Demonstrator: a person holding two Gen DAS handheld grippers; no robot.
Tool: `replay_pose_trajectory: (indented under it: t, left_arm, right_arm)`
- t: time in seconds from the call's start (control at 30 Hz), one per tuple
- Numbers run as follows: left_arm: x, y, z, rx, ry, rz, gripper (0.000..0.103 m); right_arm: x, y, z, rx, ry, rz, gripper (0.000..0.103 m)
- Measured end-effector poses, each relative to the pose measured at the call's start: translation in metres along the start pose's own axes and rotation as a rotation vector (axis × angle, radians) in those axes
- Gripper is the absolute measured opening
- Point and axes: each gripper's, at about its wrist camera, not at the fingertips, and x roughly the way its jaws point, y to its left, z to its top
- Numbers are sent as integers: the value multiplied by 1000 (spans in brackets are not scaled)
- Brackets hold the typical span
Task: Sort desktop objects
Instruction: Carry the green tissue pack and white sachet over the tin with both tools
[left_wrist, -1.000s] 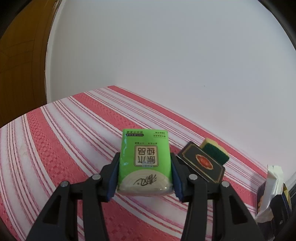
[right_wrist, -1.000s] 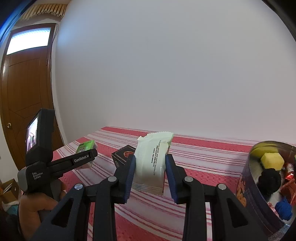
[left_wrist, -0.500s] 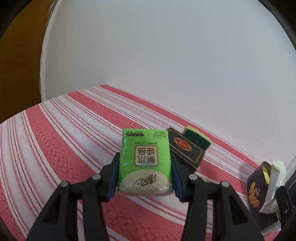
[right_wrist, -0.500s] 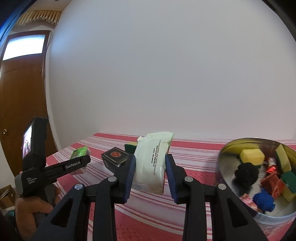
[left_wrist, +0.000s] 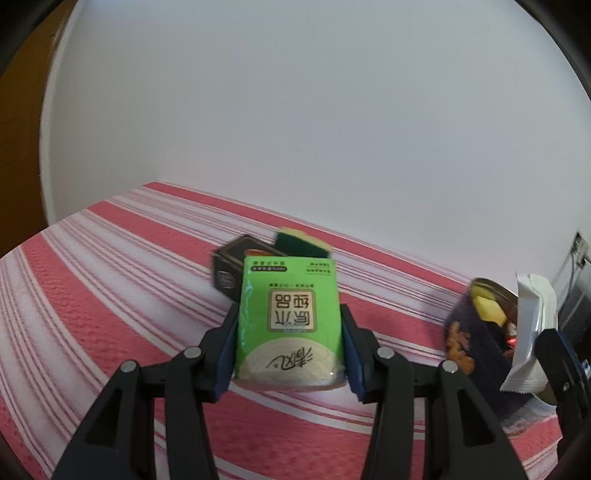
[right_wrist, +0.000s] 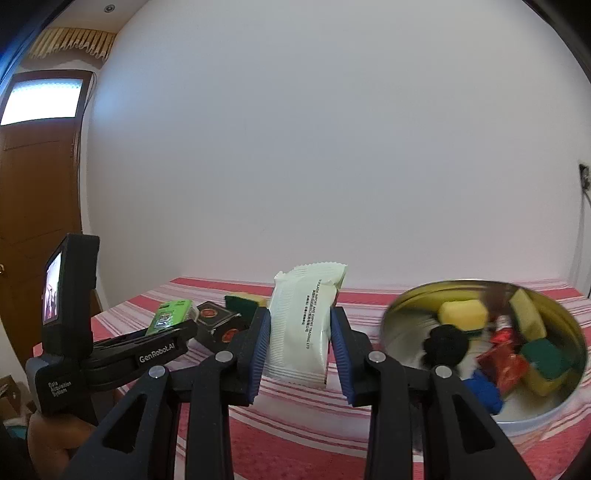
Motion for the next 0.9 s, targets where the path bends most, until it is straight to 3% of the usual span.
replay_pose_trajectory:
  t: [0.67, 0.9]
  left_arm:
    - [2, -149, -14, 248, 20, -244, 49]
    - [5, -196, -29, 344, 55, -303, 49]
  right_arm:
    - [-57, -127, 15, 91, -49, -311, 36]
    - [-49, -157, 20, 144, -31, -335, 36]
